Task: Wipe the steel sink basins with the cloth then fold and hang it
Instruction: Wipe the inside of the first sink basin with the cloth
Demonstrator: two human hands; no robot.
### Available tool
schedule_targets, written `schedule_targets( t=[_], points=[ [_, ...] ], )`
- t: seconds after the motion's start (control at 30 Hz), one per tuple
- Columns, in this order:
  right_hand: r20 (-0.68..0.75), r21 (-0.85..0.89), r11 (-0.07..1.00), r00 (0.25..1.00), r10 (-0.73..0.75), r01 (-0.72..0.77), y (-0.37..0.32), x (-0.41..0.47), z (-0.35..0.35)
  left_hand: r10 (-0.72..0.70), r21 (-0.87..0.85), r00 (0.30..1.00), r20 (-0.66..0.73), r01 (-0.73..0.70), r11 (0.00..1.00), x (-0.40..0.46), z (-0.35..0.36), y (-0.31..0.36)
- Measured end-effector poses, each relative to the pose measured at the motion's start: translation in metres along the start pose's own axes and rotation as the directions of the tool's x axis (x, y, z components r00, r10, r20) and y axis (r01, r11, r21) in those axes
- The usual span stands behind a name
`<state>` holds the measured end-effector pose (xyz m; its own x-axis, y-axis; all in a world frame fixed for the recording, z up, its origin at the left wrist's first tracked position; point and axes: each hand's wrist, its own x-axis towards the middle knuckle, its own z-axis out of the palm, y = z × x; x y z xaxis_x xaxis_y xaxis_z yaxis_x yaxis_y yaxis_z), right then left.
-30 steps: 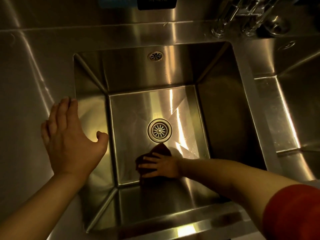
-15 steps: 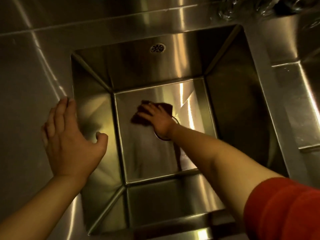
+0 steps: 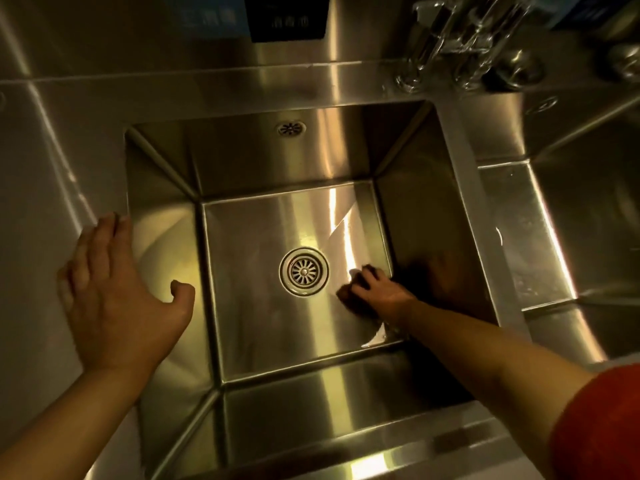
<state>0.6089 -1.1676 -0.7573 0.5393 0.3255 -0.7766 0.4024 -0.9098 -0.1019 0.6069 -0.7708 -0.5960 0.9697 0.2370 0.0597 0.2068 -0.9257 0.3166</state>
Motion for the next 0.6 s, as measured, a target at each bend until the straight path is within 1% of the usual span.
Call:
schedule_targets(
  t=[0.07, 0.13, 0.2, 0.27, 0.33, 0.4, 0.43, 0.53, 0.6],
  points=[
    [0.1, -0.098, 0.986, 0.987, -0.127, 0.136, -0.004, -0.011, 0.014, 0.0, -0.013, 1.0, 0.001, 0.0, 1.0, -0.001, 0.0, -0.001],
    [0.172, -0.206, 0.934, 0.951, -0.258, 0.291, -0.011, -0.016, 0.021, 0.005, -0.009, 1.0, -0.004, -0.005, 1.0, -0.002, 0.0, -0.003],
    [0.204, -0.308, 0.849, 0.902, -0.382, 0.429, -0.015, -0.013, 0.019, 0.011, 0.009, 1.0, -0.005, -0.011, 1.0, -0.002, -0.001, -0.002],
    [0.199, -0.367, 0.77, 0.853, -0.483, 0.522, -0.019, -0.007, 0.015, 0.016, 0.022, 1.0, -0.006, -0.016, 1.0, -0.003, -0.001, -0.001],
    [0.16, -0.371, 0.75, 0.833, -0.529, 0.547, -0.028, 0.001, 0.014, 0.013, 0.019, 1.0, -0.003, -0.013, 1.0, -0.003, -0.002, 0.001],
    [0.117, -0.317, 0.764, 0.822, -0.557, 0.562, -0.045, 0.009, 0.013, 0.012, 0.018, 1.0, 0.007, -0.012, 1.0, -0.003, -0.003, 0.001],
    [0.089, -0.287, 0.779, 0.825, -0.557, 0.557, -0.056, 0.014, 0.014, 0.011, 0.016, 1.0, 0.012, -0.011, 1.0, -0.004, -0.004, 0.002],
    [-0.055, -0.19, 0.831, 0.839, -0.541, 0.523, -0.1, 0.037, 0.011, 0.006, 0.015, 1.0, 0.013, -0.006, 1.0, -0.004, -0.007, 0.006],
    [-0.091, -0.158, 0.833, 0.832, -0.547, 0.531, -0.137, 0.057, 0.005, 0.005, 0.017, 1.0, 0.029, -0.005, 1.0, -0.004, -0.009, 0.007]
  ],
)
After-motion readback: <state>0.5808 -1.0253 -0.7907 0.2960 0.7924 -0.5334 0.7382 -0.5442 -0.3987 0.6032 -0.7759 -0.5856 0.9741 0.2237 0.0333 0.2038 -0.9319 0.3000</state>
